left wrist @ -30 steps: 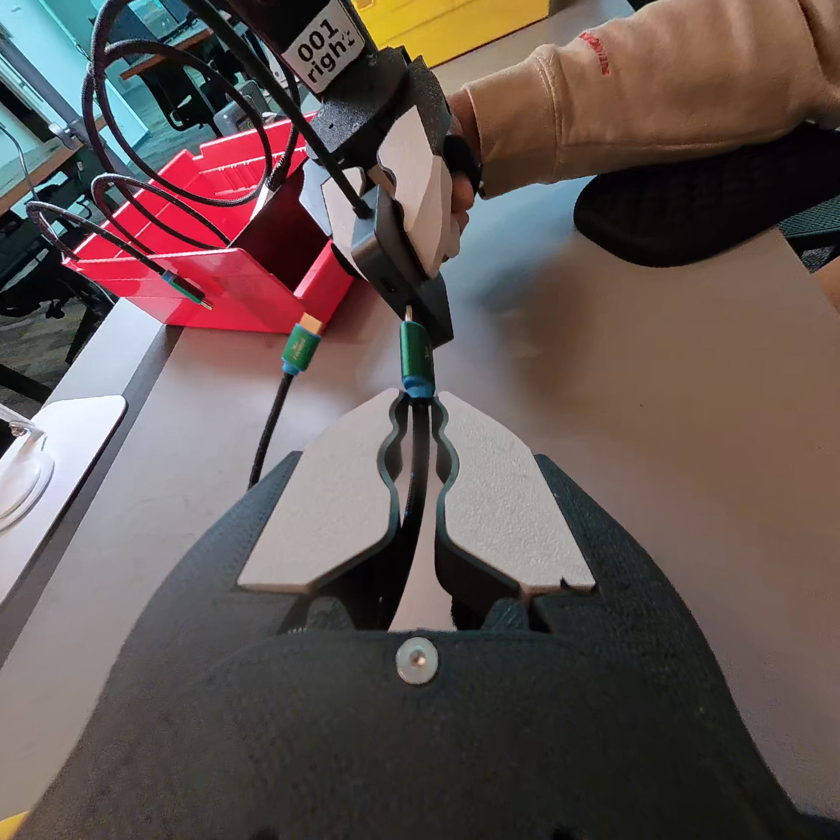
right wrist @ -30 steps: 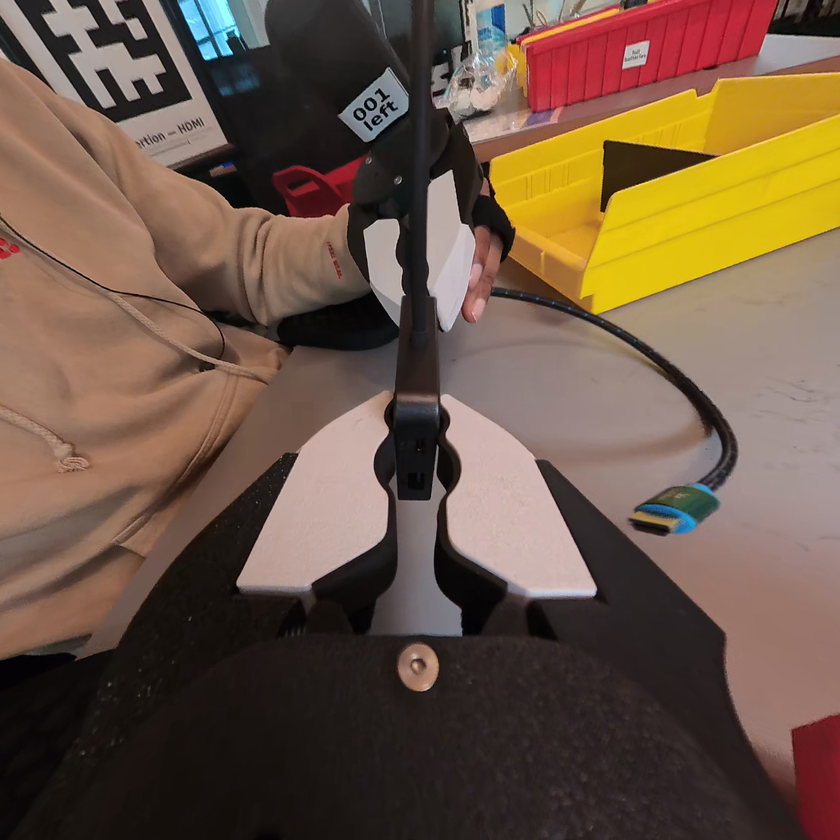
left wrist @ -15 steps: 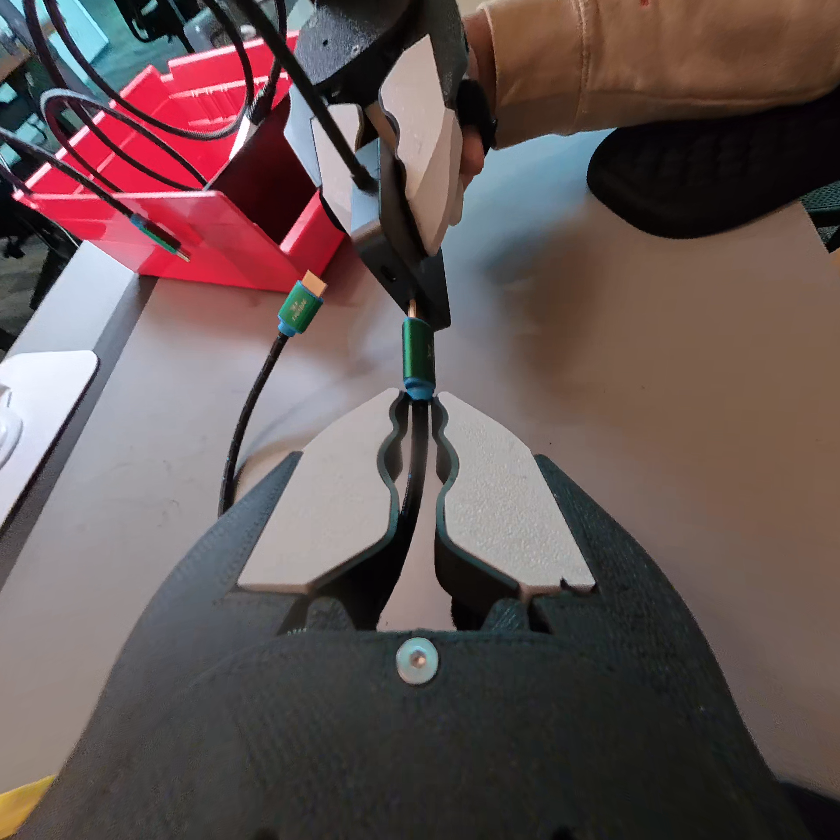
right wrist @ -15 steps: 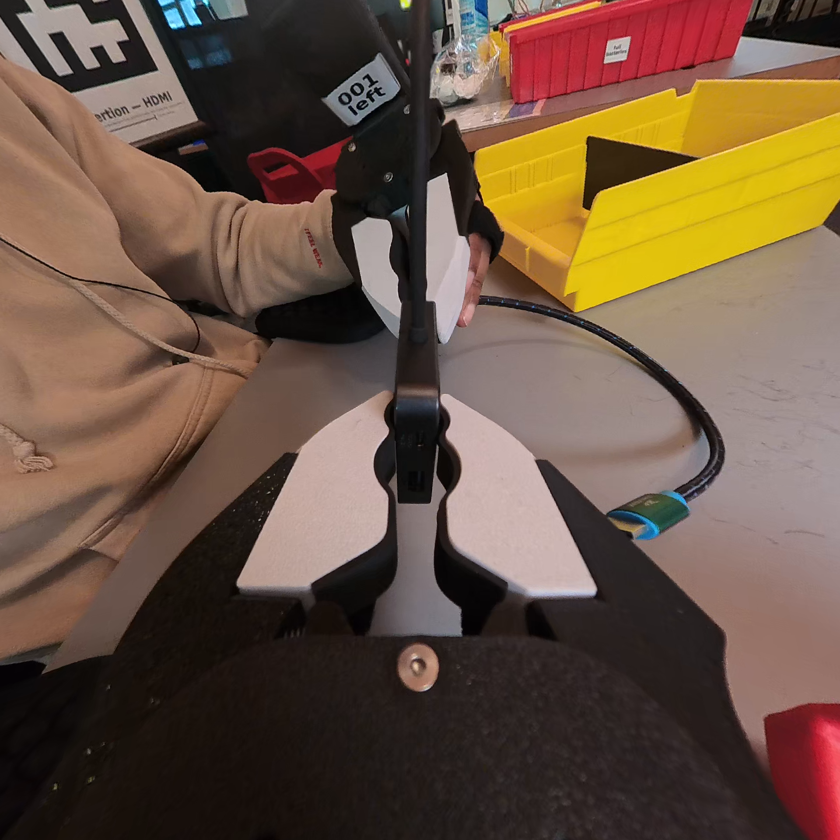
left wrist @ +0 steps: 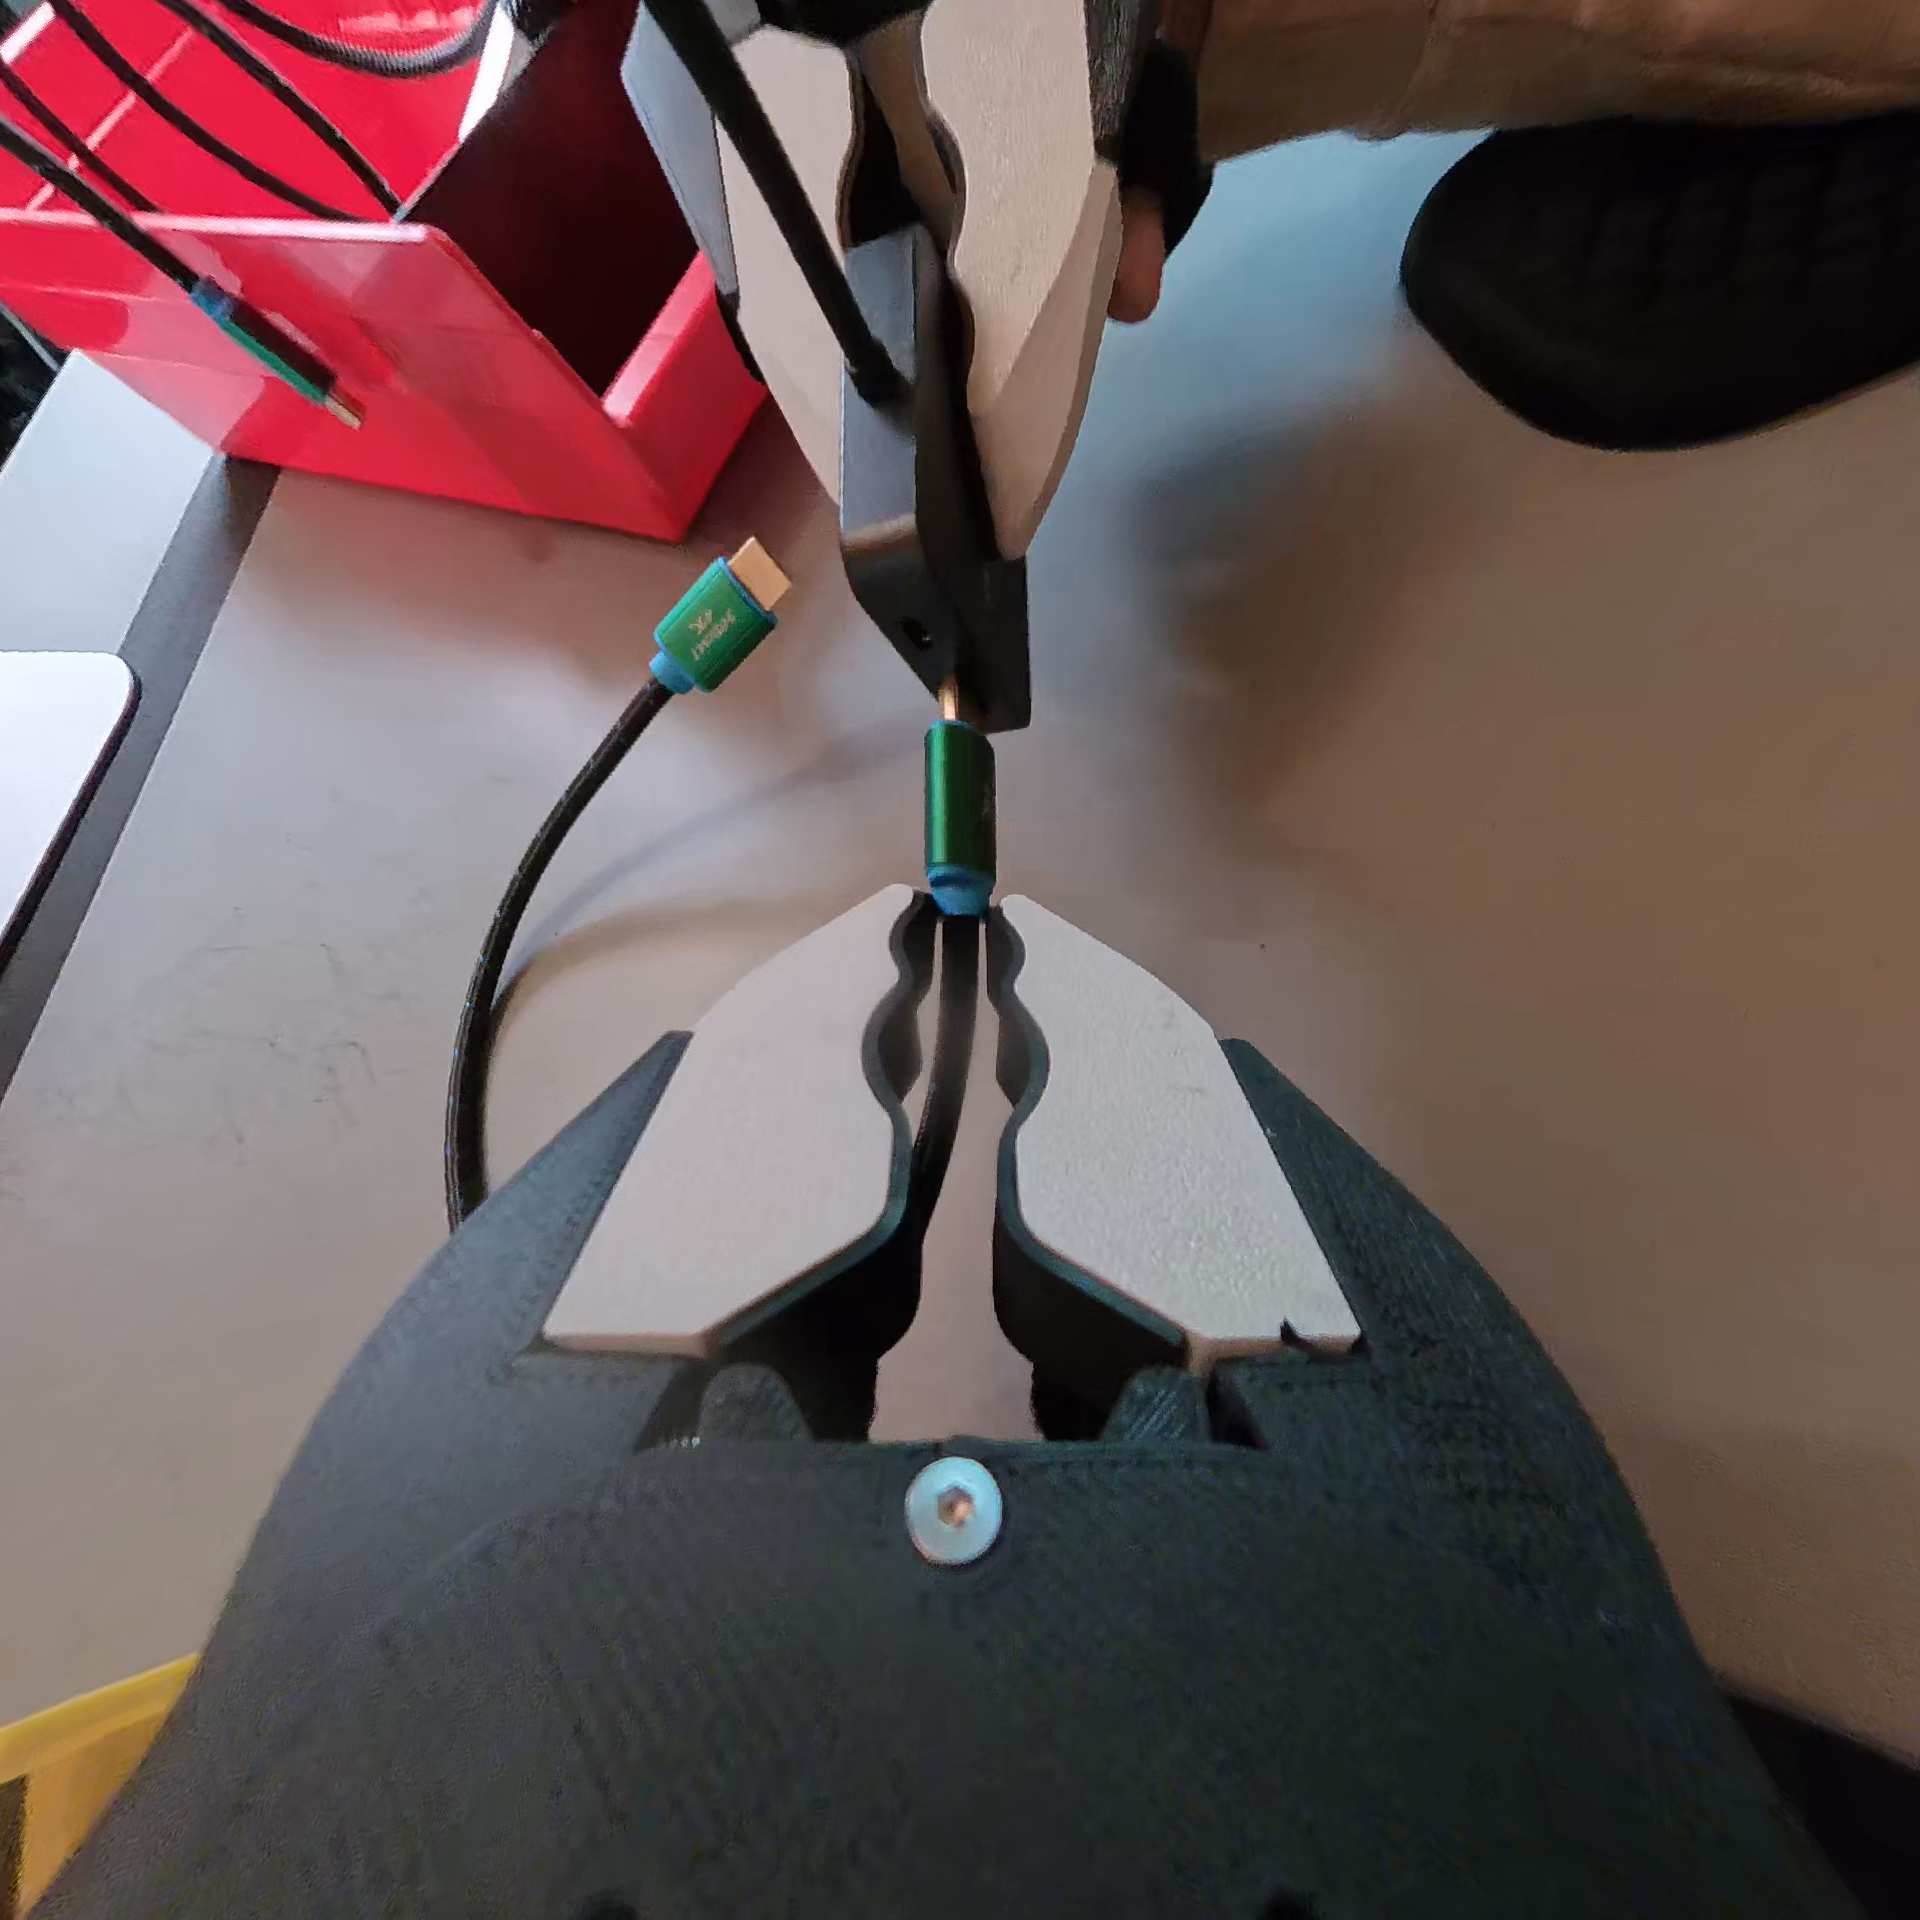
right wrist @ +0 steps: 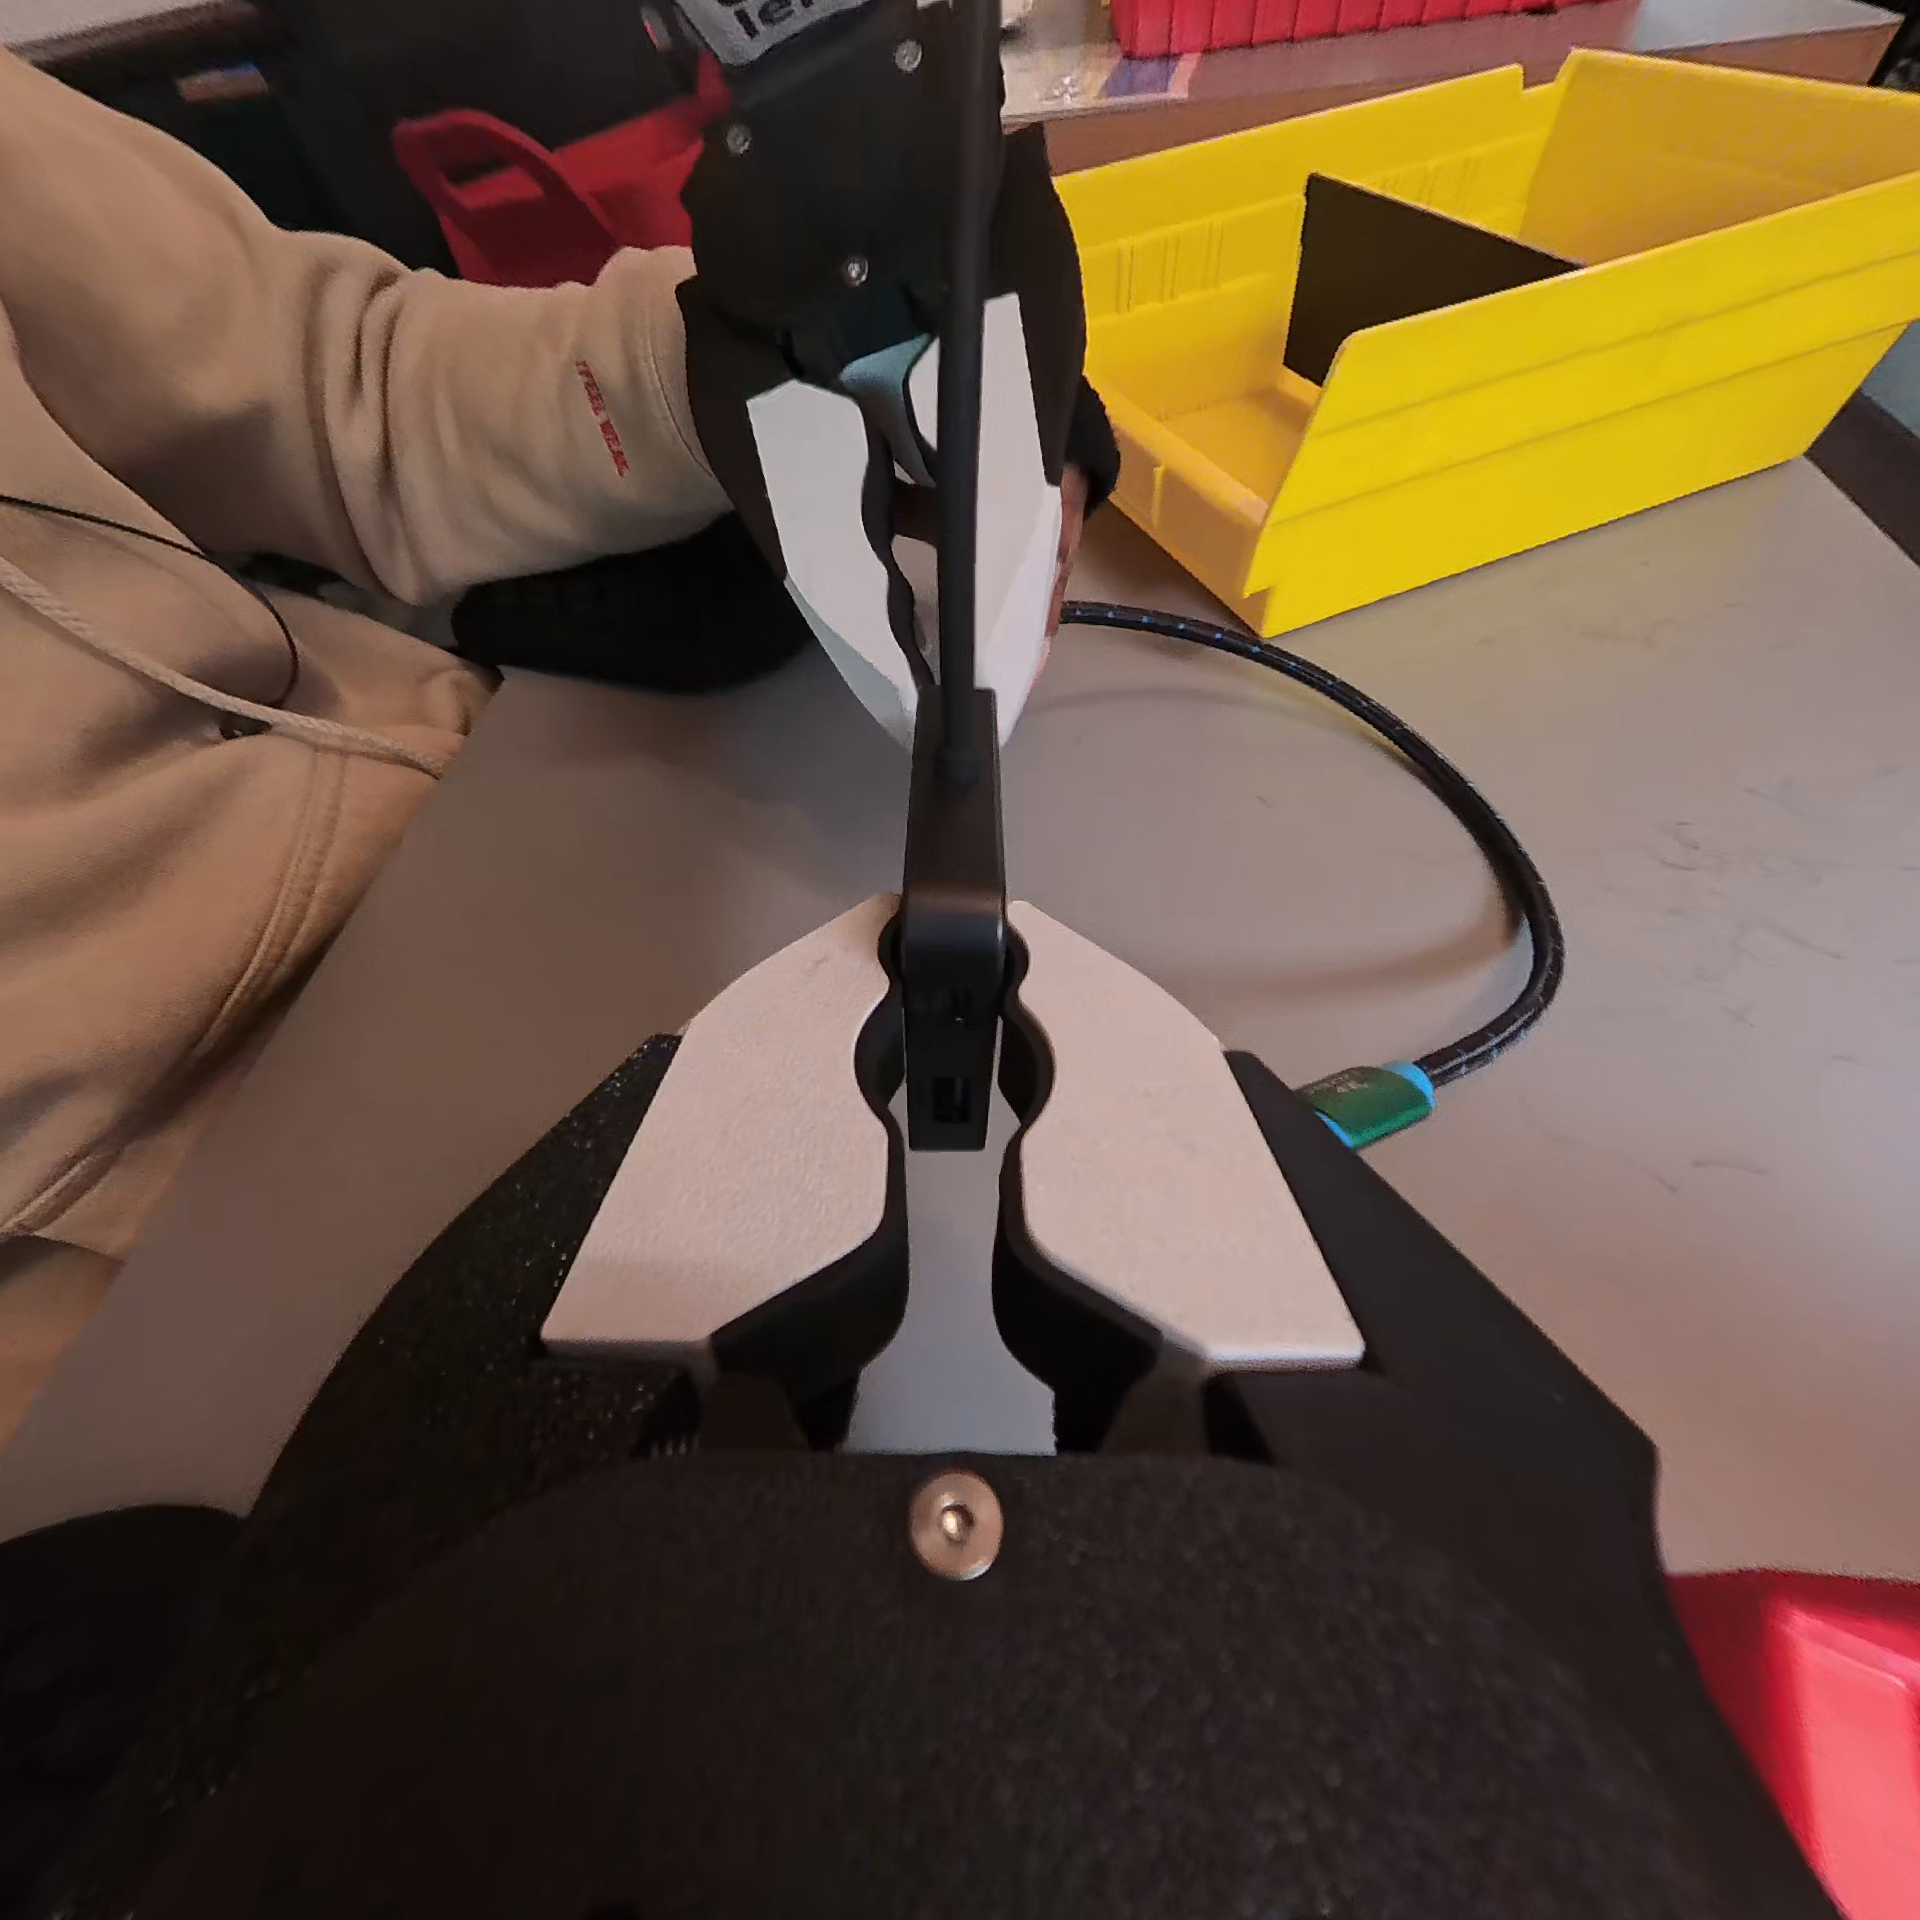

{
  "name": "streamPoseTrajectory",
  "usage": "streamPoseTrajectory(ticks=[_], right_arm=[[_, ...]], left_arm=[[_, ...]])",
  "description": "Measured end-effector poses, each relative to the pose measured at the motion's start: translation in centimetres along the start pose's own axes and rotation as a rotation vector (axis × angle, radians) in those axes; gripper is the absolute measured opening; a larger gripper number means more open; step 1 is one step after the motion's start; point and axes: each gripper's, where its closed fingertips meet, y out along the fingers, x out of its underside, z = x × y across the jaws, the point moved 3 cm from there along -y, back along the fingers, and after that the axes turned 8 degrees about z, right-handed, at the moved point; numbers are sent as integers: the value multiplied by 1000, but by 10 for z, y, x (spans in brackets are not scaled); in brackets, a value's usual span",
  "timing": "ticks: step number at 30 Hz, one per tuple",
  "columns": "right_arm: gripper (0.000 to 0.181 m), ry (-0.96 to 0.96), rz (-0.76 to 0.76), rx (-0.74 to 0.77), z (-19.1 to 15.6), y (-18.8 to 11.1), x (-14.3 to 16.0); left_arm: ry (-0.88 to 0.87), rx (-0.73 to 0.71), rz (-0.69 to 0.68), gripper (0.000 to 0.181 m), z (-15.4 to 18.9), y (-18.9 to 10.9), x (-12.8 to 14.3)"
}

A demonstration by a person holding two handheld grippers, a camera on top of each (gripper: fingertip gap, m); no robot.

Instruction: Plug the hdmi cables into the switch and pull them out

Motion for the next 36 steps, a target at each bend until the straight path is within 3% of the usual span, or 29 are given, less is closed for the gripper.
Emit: streamPoseTrajectory(ticks=[4,9,13,21,27,30,36], right_arm=[[13,39,62,-38,-1,2,-5],[13,25,77,-11,1,1,-6],[13,1,38,-5,1,7,-1],[13,-33,33,5,0,11,0],[13,-50,26,70,8,6,-1],[13,17,45,26,8,3,5],[13,222,326,-207,-3,-9,-14]], left_arm=[[34,-27,-69,10,2,3,3],[-2,-19,-34,10,-1,-1,0],[4,-40,-147,10,1,3,9],[-93,-31,-188,10,1,4,15],[-261,9,-76,10,-4,1,6],[-295,58,-35,10,2,-1,0],[-318,119,88,10,10,-12,-25]])
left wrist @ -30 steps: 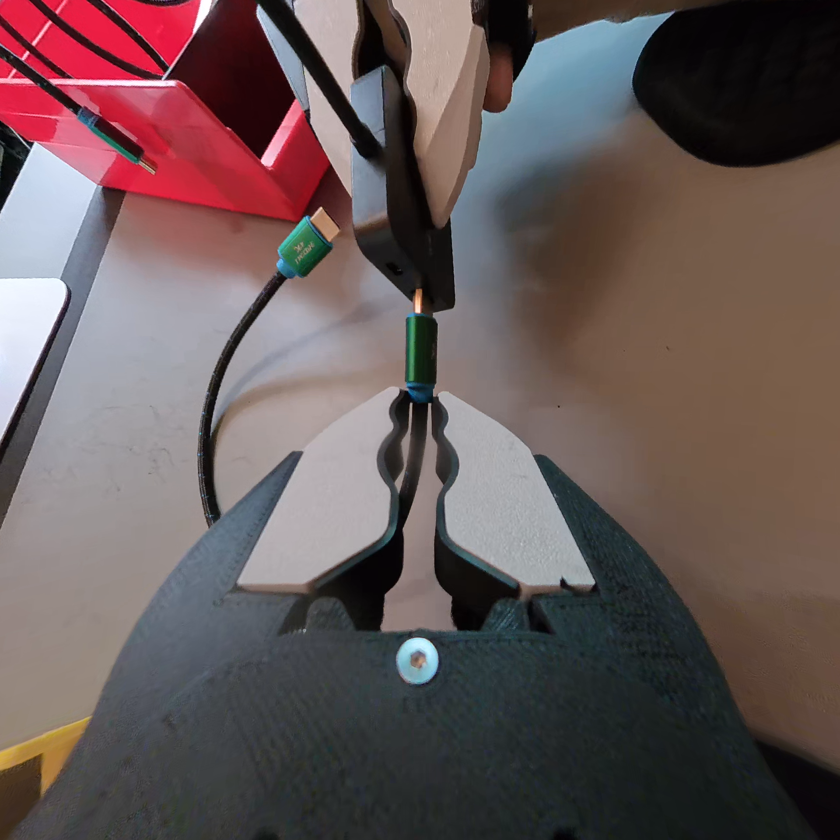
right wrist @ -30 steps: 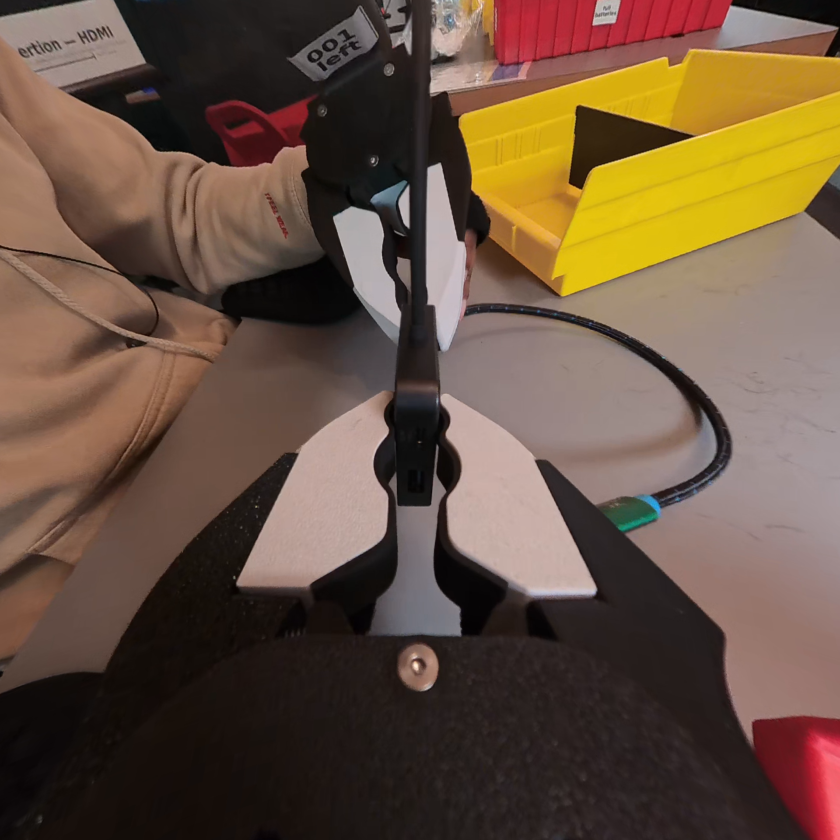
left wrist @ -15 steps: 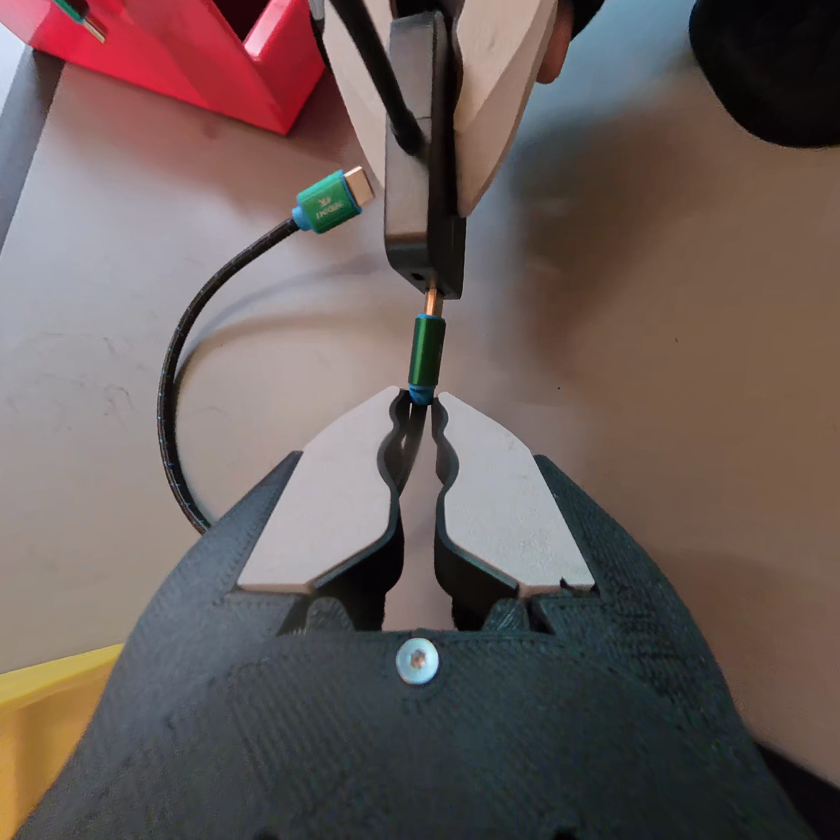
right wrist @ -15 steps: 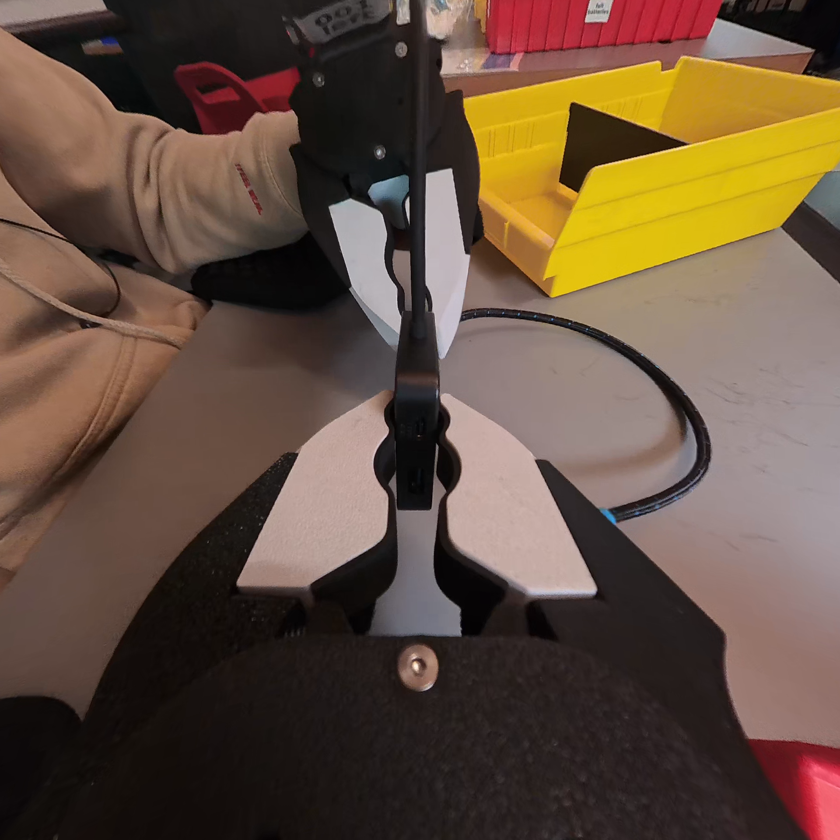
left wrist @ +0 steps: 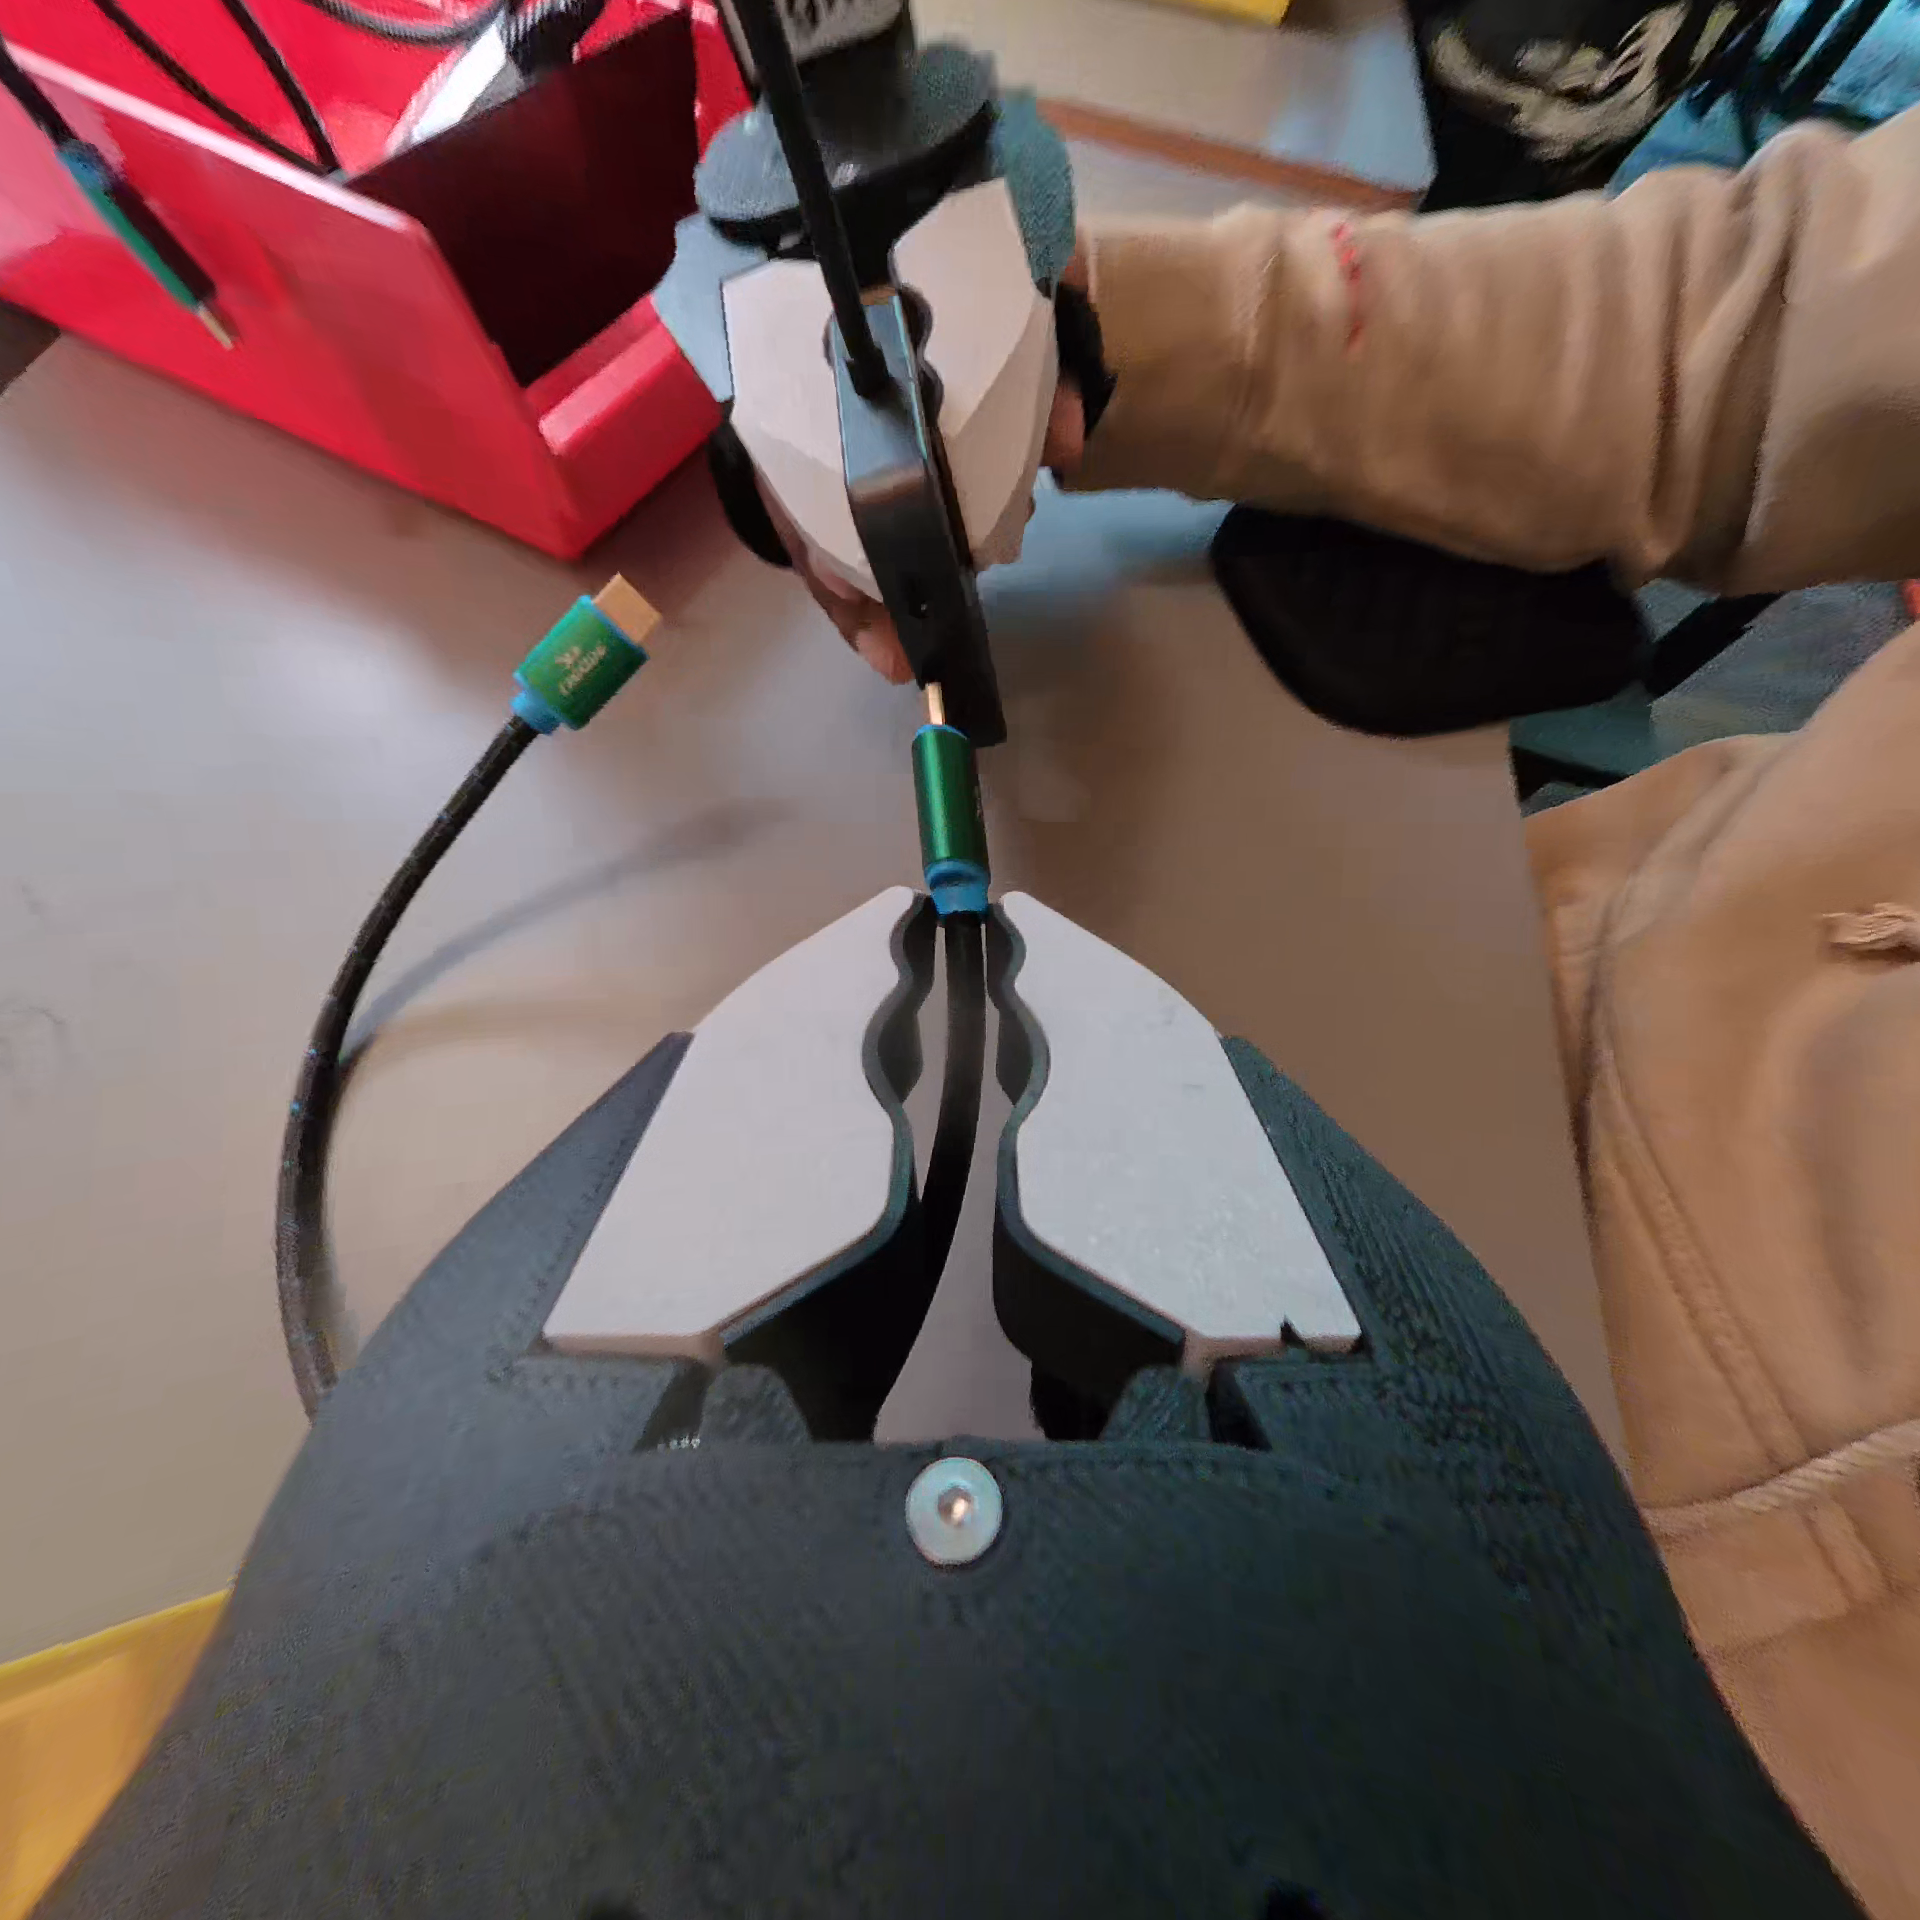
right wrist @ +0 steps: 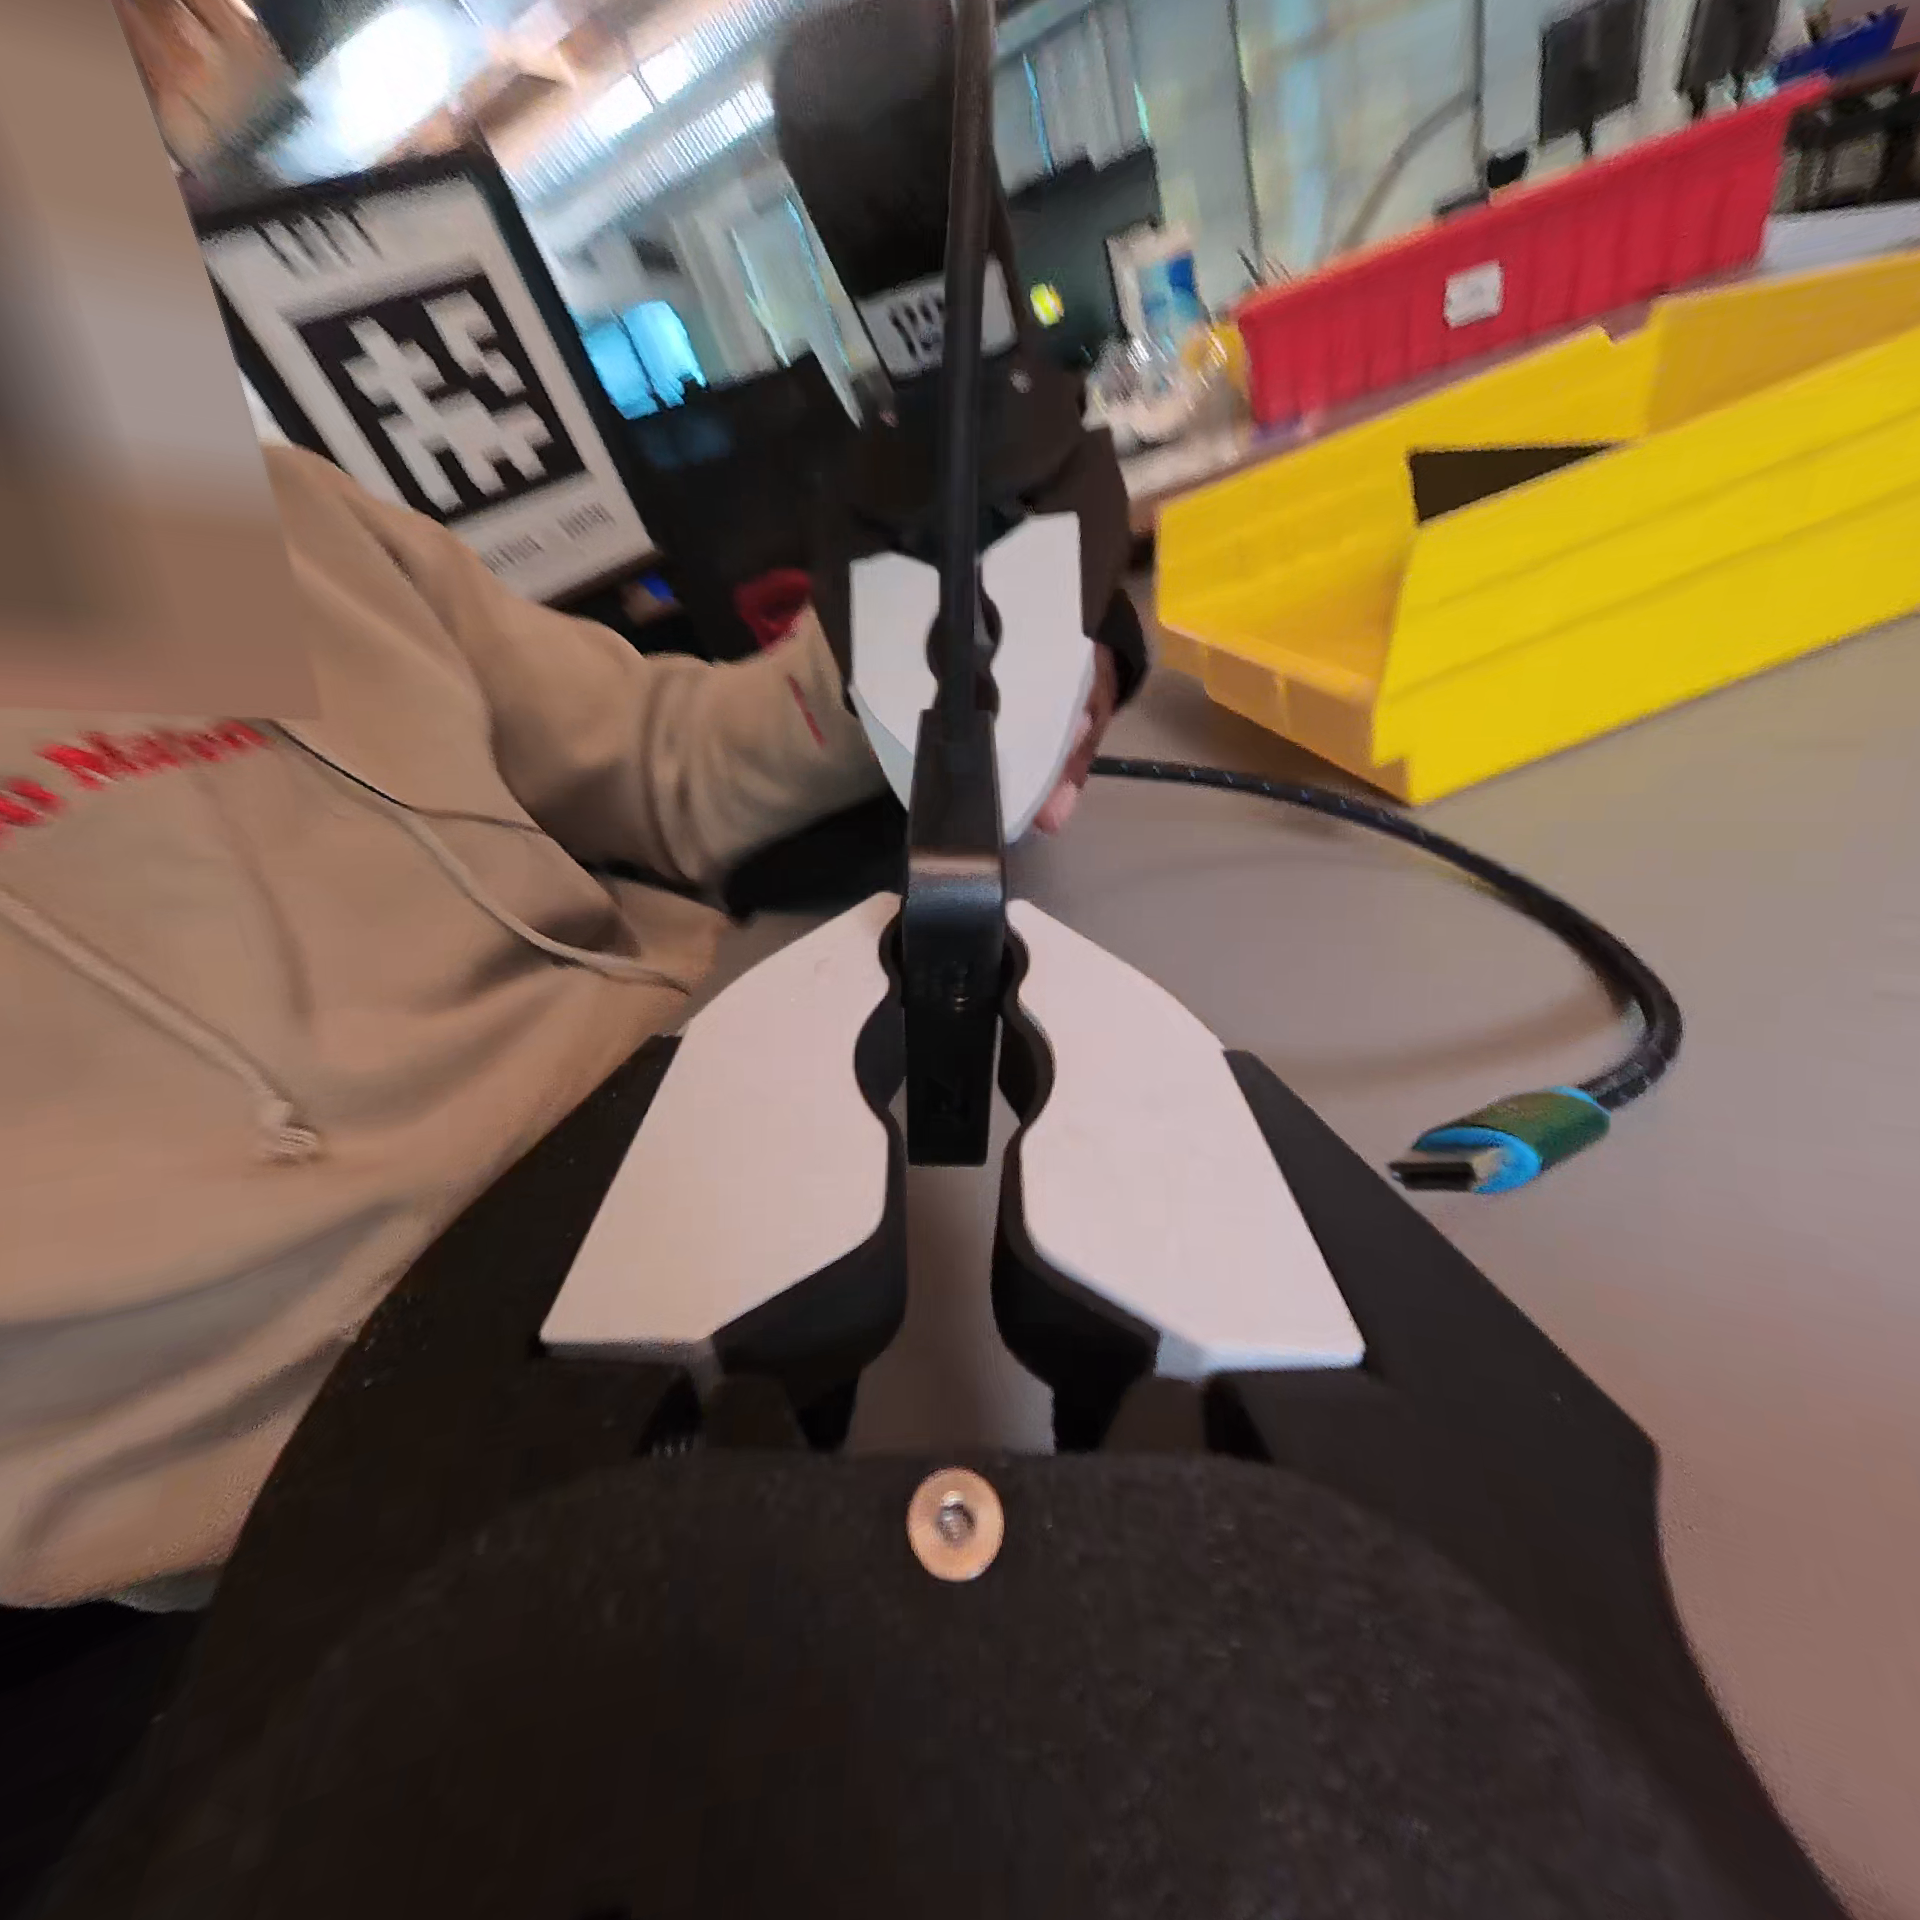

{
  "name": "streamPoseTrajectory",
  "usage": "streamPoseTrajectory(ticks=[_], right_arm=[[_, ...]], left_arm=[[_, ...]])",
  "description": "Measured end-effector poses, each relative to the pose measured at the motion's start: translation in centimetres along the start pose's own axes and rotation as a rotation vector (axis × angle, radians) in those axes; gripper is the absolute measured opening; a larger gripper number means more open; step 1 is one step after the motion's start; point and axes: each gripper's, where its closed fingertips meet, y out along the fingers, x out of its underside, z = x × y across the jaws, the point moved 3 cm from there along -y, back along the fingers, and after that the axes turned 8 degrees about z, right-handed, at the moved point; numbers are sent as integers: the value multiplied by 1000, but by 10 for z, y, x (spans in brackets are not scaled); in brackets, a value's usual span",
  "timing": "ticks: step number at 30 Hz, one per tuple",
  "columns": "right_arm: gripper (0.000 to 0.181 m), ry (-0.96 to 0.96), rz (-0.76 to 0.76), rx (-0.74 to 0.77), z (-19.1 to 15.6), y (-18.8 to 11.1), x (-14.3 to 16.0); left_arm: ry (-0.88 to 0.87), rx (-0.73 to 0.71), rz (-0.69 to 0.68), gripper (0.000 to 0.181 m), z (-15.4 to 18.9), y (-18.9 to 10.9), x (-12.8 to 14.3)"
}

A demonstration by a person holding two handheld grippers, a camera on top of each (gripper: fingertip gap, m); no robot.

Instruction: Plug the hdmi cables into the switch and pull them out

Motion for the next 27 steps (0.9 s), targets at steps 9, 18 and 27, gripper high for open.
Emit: streamPoseTrajectory(ticks=[9,18,27], right_arm=[[13,65,156,-124,-13,-1,-18],[13,82,151,-132,-13,0,-15],[13,2,249,-47,-9,-19,-42]], left_arm=[[13,55,90,10,11,-12,-16],[-1,78,125,10,12,-15,-19],[220,40,251,10,41,-52,-62]])
